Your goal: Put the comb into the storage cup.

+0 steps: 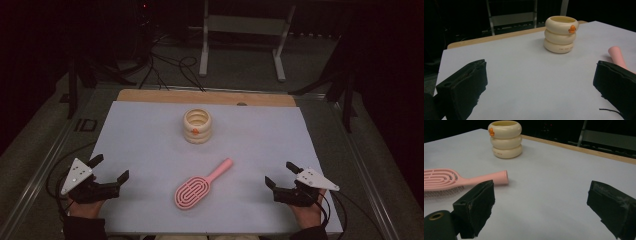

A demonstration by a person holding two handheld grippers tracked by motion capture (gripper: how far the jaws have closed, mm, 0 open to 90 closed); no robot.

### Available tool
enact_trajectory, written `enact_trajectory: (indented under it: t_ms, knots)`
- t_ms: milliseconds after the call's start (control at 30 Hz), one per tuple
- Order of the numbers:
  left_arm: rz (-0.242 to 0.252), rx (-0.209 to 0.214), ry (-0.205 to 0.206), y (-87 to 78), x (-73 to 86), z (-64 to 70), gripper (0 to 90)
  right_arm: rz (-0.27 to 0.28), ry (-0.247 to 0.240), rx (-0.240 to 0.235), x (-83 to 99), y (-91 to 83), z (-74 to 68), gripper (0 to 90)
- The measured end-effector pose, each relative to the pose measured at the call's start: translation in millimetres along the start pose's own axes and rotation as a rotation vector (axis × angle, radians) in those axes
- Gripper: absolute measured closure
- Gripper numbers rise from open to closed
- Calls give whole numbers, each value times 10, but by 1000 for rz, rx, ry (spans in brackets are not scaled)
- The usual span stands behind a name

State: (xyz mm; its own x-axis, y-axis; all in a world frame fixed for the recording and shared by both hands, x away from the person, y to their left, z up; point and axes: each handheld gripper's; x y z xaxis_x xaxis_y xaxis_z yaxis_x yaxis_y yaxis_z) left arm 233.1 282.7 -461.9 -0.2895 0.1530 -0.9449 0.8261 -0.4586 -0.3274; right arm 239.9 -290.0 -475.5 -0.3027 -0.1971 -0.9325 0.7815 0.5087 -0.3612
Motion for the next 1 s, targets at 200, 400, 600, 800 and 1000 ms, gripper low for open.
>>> enact_trajectory:
  t_ms: [200,400,600,800,1000]
  knots:
    - [-4,1,0,14,-3,14,3,-4,1,3,5,2,2,75]
    - [-9,8,-12,41,-27,43,3,-8,6,1,7,14,6,75]
    - [-23,34,18,98,-96,152,3,-10,7,2,7,19,3,75]
    - [-31,57,27,159,-122,225,3,-17,8,0,10,37,-1,75]
    - [-39,71,37,198,-138,278,3,-13,6,5,7,31,5,75]
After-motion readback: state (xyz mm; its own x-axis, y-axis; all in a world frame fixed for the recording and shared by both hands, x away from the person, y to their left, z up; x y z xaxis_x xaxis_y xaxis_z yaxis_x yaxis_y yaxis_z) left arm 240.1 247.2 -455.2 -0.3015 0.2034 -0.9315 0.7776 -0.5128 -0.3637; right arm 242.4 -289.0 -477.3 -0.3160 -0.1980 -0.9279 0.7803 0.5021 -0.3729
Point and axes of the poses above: each handheld gripper's, and its own axes: y roughly forward along the jaws, x roughly out of its underside, z roughly to its right
